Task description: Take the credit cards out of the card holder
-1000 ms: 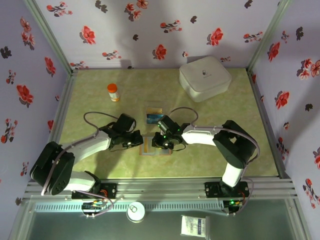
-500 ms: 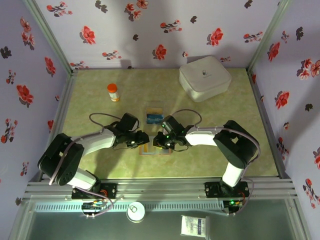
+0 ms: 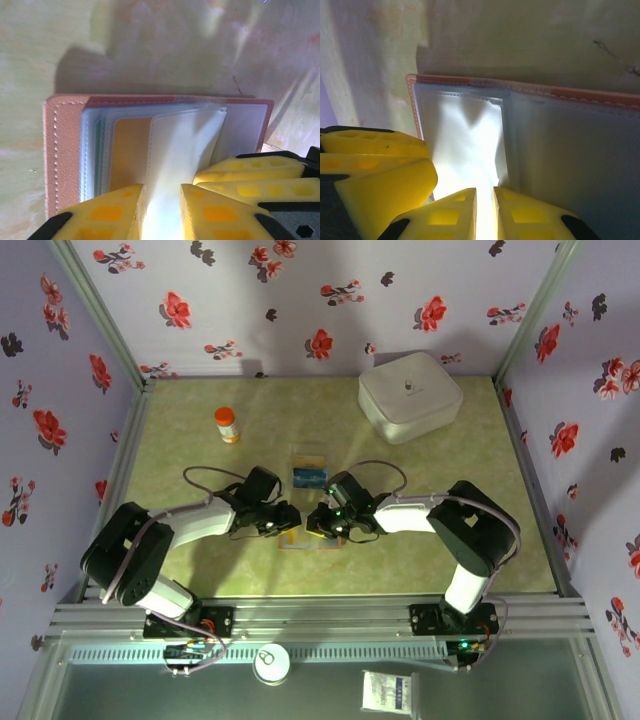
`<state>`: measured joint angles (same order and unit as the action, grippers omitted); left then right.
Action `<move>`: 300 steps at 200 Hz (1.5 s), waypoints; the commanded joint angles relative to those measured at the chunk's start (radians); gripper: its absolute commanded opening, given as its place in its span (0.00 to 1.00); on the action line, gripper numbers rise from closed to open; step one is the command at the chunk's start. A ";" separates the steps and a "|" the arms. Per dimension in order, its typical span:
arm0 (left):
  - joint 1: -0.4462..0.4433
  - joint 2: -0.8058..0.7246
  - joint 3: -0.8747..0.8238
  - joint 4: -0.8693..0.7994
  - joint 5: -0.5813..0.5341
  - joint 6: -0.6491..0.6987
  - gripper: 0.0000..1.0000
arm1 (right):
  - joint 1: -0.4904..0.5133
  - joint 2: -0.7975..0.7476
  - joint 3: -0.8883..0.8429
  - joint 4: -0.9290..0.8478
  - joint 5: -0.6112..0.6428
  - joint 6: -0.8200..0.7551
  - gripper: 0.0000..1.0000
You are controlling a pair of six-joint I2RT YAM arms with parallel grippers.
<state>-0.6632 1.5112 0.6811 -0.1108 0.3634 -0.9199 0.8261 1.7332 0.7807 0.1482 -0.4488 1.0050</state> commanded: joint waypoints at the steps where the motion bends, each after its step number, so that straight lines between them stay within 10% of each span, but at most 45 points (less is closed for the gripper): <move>1: -0.008 0.015 0.026 0.014 0.013 -0.016 0.21 | -0.008 -0.025 -0.021 0.011 -0.010 0.012 0.16; 134: -0.049 -0.057 0.092 -0.052 -0.003 -0.029 0.19 | -0.047 -0.291 -0.017 -0.180 0.076 -0.061 0.24; 300: -0.174 0.229 0.307 -0.018 0.009 -0.028 0.53 | -0.157 -0.543 -0.076 -0.435 0.171 -0.144 0.32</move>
<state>-0.8314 1.7302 0.9569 -0.1314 0.3607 -0.9482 0.6743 1.2037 0.7181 -0.2604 -0.2939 0.8822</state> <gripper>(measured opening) 0.520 0.312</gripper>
